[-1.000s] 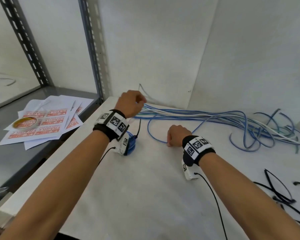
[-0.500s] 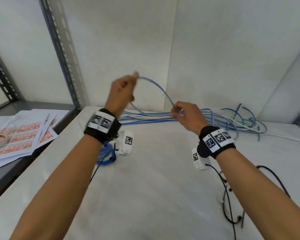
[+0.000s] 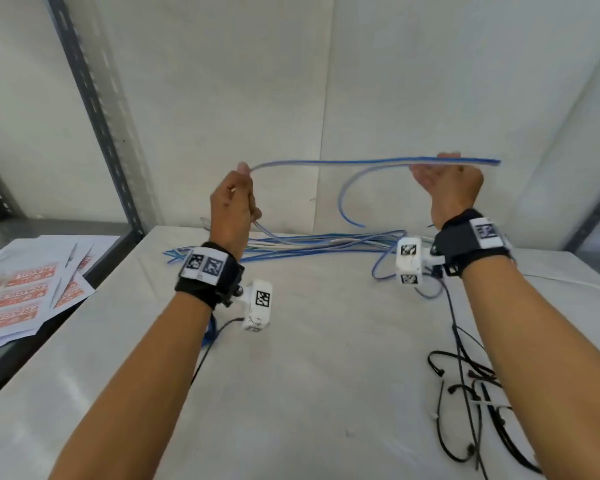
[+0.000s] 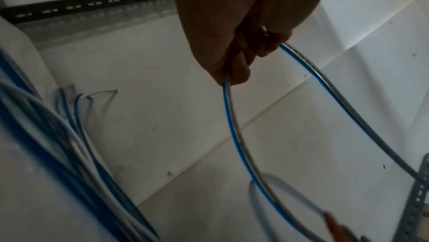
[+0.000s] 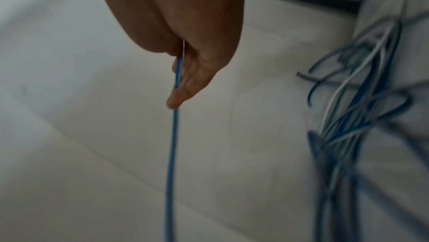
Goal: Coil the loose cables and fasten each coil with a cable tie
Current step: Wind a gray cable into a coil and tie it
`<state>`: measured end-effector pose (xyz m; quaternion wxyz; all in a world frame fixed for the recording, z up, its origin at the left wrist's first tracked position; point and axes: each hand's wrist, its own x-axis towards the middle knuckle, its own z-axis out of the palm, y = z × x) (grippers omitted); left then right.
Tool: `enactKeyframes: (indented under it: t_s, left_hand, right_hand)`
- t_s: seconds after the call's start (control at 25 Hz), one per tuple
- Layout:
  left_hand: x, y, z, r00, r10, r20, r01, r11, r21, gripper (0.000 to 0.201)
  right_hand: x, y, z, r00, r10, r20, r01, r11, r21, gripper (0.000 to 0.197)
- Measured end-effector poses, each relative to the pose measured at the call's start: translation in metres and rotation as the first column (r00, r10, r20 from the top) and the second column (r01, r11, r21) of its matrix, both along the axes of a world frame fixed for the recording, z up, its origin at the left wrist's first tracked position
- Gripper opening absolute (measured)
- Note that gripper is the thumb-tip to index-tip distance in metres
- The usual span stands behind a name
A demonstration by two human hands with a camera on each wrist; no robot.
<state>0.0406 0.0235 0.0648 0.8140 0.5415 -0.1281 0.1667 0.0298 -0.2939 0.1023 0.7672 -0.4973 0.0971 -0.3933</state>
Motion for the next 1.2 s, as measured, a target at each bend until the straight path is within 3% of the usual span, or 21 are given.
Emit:
enactKeyframes:
  t_s: [0.08,0.2,0.24,0.28,0.32,0.36,0.4,0.44,0.48,0.52,0.6,0.64,0.72,0.76,0.8,0.84,0.92,1.0,1.08,1.12,1.2]
  left_hand:
    - [0.001,-0.014,-0.013,0.999,-0.027,-0.036,0.027,1.000,-0.005,0.044]
    - [0.000,-0.033,-0.021,0.993,-0.045,-0.113,0.033,0.994,-0.107,0.043]
    - [-0.001,-0.037,-0.024,0.988,-0.046,-0.148,0.023,0.988,-0.153,0.043]
    - [-0.001,-0.039,-0.027,0.982,-0.053,-0.181,0.015,0.979,-0.205,0.044]
    - [0.000,-0.041,-0.030,0.976,-0.064,-0.206,0.008,0.965,-0.263,0.044]
    - [0.001,-0.042,-0.033,0.971,-0.075,-0.225,-0.002,0.946,-0.323,0.043]
    - [0.003,-0.043,-0.038,0.966,-0.080,-0.245,-0.020,0.925,-0.380,0.041]
    - [0.004,-0.043,-0.041,0.962,-0.076,-0.264,-0.045,0.903,-0.427,0.039]
    - [0.006,-0.044,-0.045,0.957,-0.066,-0.282,-0.076,0.882,-0.465,0.039]
    - [0.006,-0.044,-0.047,0.954,-0.060,-0.294,-0.098,0.865,-0.493,0.039]
    - [0.004,-0.047,-0.052,0.953,-0.058,-0.298,-0.113,0.843,-0.526,0.037]
    - [0.002,-0.049,-0.053,0.954,-0.057,-0.294,-0.113,0.841,-0.529,0.038]
    - [-0.002,-0.048,-0.055,0.957,-0.042,-0.288,-0.118,0.849,-0.515,0.040]
    - [-0.004,-0.047,-0.056,0.960,-0.031,-0.279,-0.119,0.856,-0.504,0.040]
    - [-0.006,-0.046,-0.056,0.963,-0.022,-0.268,-0.117,0.864,-0.490,0.040]
    - [-0.008,-0.045,-0.054,0.967,-0.019,-0.254,-0.108,0.874,-0.474,0.039]
    - [-0.011,-0.045,-0.050,0.974,-0.032,-0.225,-0.066,0.908,-0.413,0.039]
    - [-0.015,-0.047,-0.047,0.980,-0.068,-0.186,0.017,0.964,-0.265,0.038]
    - [-0.019,-0.042,-0.046,0.975,-0.158,-0.154,0.161,0.987,0.010,0.036]
    - [-0.022,-0.038,-0.046,0.959,-0.240,-0.153,0.264,0.950,0.166,0.036]
    - [-0.027,-0.033,-0.045,0.893,-0.403,-0.200,0.450,0.792,0.413,0.037]
  right_hand:
    - [-0.011,0.011,0.022,0.994,0.100,0.042,-0.102,0.994,0.040,0.020]
    - [-0.022,0.034,0.002,0.950,0.221,-0.222,-0.271,0.935,-0.229,0.026]
    - [-0.021,0.038,-0.018,0.899,0.144,-0.414,-0.350,0.804,-0.480,0.024]
    - [-0.022,0.041,-0.037,0.784,0.034,-0.620,-0.532,0.553,-0.641,0.020]
    - [-0.024,0.043,-0.054,0.663,-0.159,-0.732,-0.684,0.270,-0.678,0.018]
    - [-0.027,0.046,-0.066,0.512,-0.269,-0.816,-0.798,0.202,-0.568,0.019]
    - [-0.030,0.048,-0.074,0.397,-0.277,-0.875,-0.865,0.205,-0.458,0.018]
    - [-0.034,0.051,-0.077,0.352,-0.245,-0.903,-0.878,0.247,-0.409,0.015]
    - [-0.036,0.055,-0.078,0.392,-0.232,-0.890,-0.861,0.248,-0.444,0.010]
    - [-0.036,0.063,-0.079,0.473,-0.147,-0.869,-0.807,0.324,-0.494,0.007]
    - [-0.039,0.081,-0.075,0.605,0.143,-0.783,-0.747,0.442,-0.497,0.009]
    - [-0.042,0.088,-0.074,0.594,0.224,-0.773,-0.777,0.410,-0.478,0.014]
    - [-0.044,0.092,-0.079,0.505,0.114,-0.856,-0.855,0.201,-0.478,0.018]
    - [-0.045,0.090,-0.081,0.518,0.005,-0.855,-0.847,0.140,-0.513,0.021]
    - [-0.044,0.088,-0.083,0.589,-0.041,-0.807,-0.791,0.173,-0.587,0.025]
    - [-0.043,0.087,-0.083,0.675,0.011,-0.738,-0.702,0.315,-0.638,0.025]
    - [-0.044,0.095,-0.081,0.784,0.247,-0.569,-0.575,0.635,-0.516,0.022]
    - [-0.046,0.101,-0.083,0.850,0.206,-0.485,-0.467,0.721,-0.512,0.025]
    - [-0.045,0.100,-0.089,0.947,-0.118,-0.299,-0.171,0.602,-0.780,0.023]
    - [-0.044,0.099,-0.091,0.973,-0.166,-0.162,-0.044,0.555,-0.831,0.015]
    - [-0.045,0.098,-0.094,0.996,0.033,-0.079,-0.085,0.485,-0.870,0.034]
